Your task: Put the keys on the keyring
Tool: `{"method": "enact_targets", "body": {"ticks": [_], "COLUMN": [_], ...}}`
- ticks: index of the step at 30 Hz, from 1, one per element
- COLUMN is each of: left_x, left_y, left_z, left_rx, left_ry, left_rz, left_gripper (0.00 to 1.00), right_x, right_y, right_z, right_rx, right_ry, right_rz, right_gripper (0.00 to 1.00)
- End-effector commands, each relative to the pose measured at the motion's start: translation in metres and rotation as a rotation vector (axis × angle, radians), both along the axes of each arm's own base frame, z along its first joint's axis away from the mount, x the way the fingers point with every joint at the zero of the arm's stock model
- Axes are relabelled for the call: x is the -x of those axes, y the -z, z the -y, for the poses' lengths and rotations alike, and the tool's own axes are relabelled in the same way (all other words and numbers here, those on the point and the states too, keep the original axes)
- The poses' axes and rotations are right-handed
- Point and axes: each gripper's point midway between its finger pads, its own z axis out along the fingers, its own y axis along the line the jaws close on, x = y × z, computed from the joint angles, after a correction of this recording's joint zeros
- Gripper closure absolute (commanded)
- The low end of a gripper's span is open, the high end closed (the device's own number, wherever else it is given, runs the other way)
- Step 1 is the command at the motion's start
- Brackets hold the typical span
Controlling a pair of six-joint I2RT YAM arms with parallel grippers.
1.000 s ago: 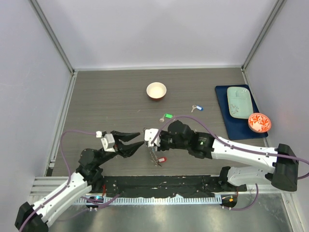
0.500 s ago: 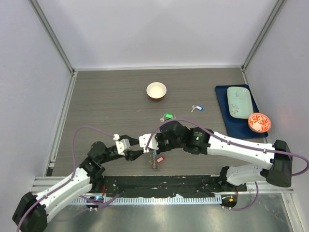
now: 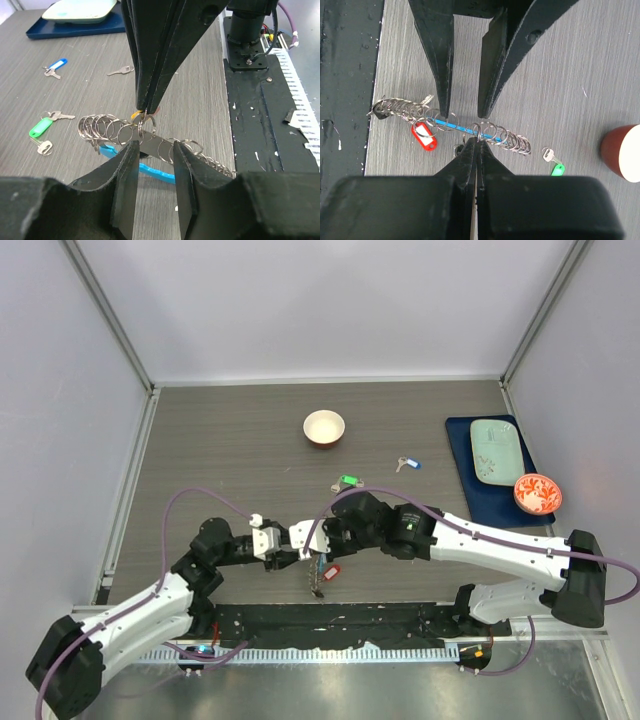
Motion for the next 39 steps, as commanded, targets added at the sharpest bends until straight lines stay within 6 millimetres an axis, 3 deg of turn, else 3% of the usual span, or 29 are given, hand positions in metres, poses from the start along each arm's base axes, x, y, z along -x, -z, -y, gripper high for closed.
{"method": "enact_targets", "body": {"ticks": [1, 14, 19, 23, 32, 39], "left_x": [-0.003, -0.009, -0.008, -0.007, -0.023, -0.028], "left_y": [-0.023, -0.031, -0.029, -0.026, -0.034, -0.051], "left_z": [0.008, 0.014, 0.015, 0.015, 0.002, -0.012], "left_rx": [0.041, 0.094, 0.09, 0.081, 0.137, 0.229], "left_ry": [0.041, 0.032, 0.038, 0.036, -0.129, -0.233], "left_rz": [0.063, 0.049, 0.031, 0.011, -0.038, -0.078], "left_gripper": [0.64, 0.67, 0.8, 1.0, 1.0, 1.0], "right_x": [0.003, 0.005, 0.005, 0.004, 0.003, 0.013], "right_y": [-0.031, -0.026, -0.027, -0.027, -0.028, -0.007], "right_z": [-0.009, -0.011, -0.012, -0.011, 0.005, 0.011], "right_rx": [-0.092, -0.087, -0.091, -0.091, -0.099, -0.123], "right_ry": [-0.032, -0.039, -0.038, -0.028, 0.031, 0.063], "right_rz": [0.034, 0.02, 0.018, 0.023, 0.029, -0.035], "right_gripper": [0.99, 0.99, 0.99, 0.99, 0.99, 0.99]}}
